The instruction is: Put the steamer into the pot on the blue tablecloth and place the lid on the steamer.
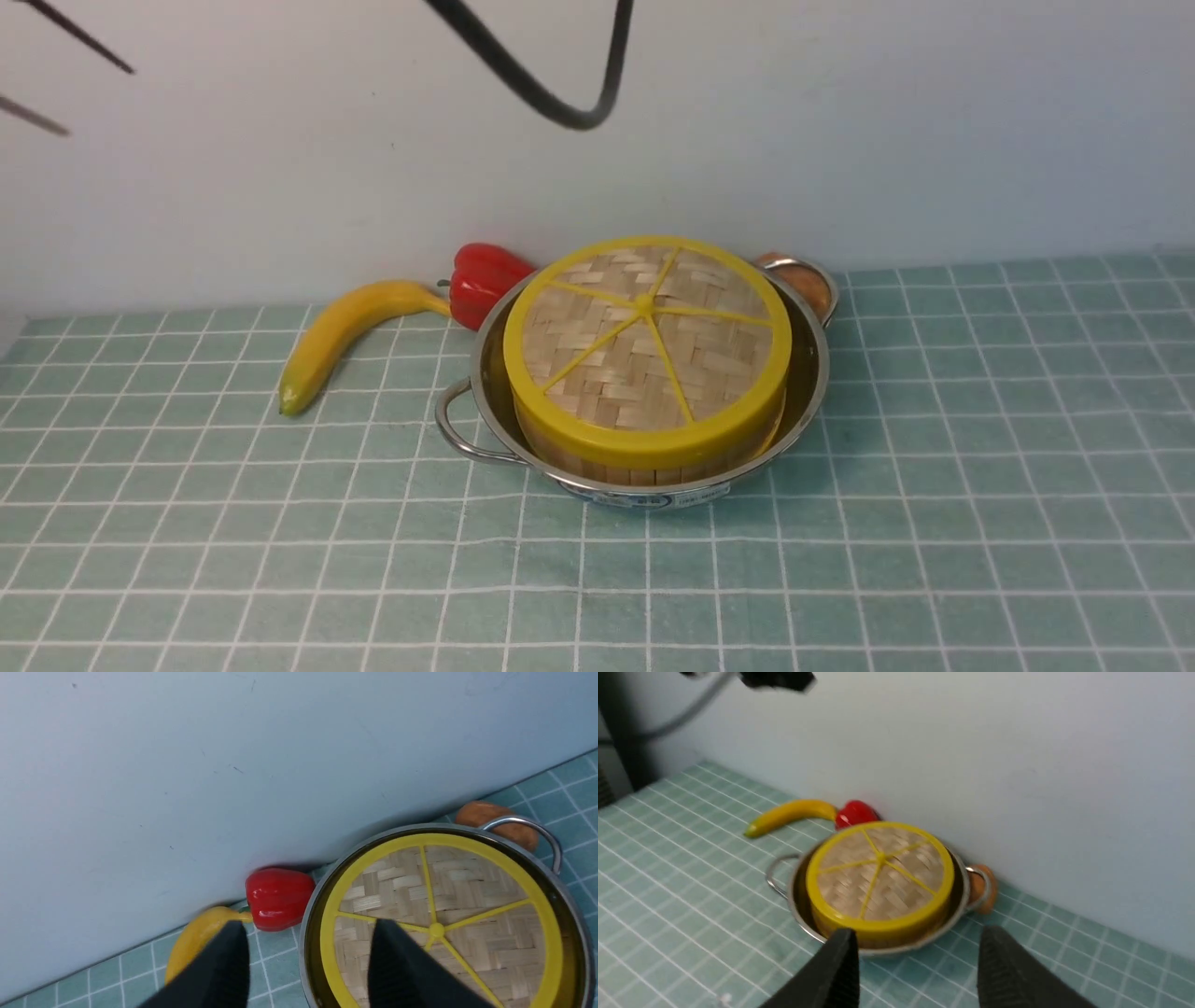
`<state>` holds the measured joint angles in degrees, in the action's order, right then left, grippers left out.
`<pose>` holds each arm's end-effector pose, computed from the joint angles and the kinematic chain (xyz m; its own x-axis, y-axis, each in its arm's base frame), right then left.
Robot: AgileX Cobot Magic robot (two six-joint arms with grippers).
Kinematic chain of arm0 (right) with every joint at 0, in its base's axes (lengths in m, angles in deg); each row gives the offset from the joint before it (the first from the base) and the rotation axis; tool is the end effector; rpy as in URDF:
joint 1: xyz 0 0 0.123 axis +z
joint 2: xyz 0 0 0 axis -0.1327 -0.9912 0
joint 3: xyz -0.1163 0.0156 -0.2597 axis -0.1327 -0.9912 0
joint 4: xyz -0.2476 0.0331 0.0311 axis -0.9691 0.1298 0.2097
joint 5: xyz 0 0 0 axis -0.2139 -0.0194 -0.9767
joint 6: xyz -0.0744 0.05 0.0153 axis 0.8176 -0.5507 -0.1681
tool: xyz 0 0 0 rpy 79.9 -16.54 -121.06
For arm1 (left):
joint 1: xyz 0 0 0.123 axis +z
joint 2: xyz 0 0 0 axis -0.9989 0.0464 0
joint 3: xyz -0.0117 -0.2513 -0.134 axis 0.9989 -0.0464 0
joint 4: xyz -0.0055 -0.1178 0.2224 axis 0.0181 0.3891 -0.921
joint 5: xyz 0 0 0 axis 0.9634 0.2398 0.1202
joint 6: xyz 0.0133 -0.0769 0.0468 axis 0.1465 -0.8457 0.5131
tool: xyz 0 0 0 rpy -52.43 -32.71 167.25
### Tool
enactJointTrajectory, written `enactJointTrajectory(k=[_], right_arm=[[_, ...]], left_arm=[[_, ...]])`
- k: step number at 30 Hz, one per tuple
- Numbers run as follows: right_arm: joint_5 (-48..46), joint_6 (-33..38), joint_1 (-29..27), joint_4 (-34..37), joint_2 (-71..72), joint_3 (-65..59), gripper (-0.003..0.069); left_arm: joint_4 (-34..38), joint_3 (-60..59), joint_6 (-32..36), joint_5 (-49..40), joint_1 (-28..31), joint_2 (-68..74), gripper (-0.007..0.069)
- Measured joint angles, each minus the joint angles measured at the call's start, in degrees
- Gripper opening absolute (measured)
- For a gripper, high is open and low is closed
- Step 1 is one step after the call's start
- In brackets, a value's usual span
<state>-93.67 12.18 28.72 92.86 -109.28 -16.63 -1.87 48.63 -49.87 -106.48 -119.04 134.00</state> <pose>0.0408 0.0245 0.4643 -0.3954 -0.1723 -0.9022 -0.4416 0.8969 0.0223 0.3179 -0.1623 0.4761 -0.5544 0.3475 -0.7562 0.2958 0.9316 0.2112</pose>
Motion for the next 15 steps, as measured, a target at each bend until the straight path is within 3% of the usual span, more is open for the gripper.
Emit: enactJointTrajectory(k=[3,5,11,15], right_arm=[[3.52,-2.57,0.0,-7.01,8.31,-11.22,0.0236],[5.13,-5.43,0.0,-11.49,13.22,-17.93,0.0186],[6.06,-14.29,0.0,-20.83,24.75,-31.83,0.0087],[6.24,-17.11,0.0,-22.97,29.02,-36.46,0.0023]], left_arm=[[3.34,-5.63,1.16,0.0,0.0,-4.89,0.0068],[5.16,-10.06,2.01,-0.11,0.0,-7.67,0.0005],[7.19,-24.57,2.99,-0.12,0.0,-16.63,-0.0023],[7.6,-35.67,2.99,-0.32,0.0,-22.94,-0.0023]])
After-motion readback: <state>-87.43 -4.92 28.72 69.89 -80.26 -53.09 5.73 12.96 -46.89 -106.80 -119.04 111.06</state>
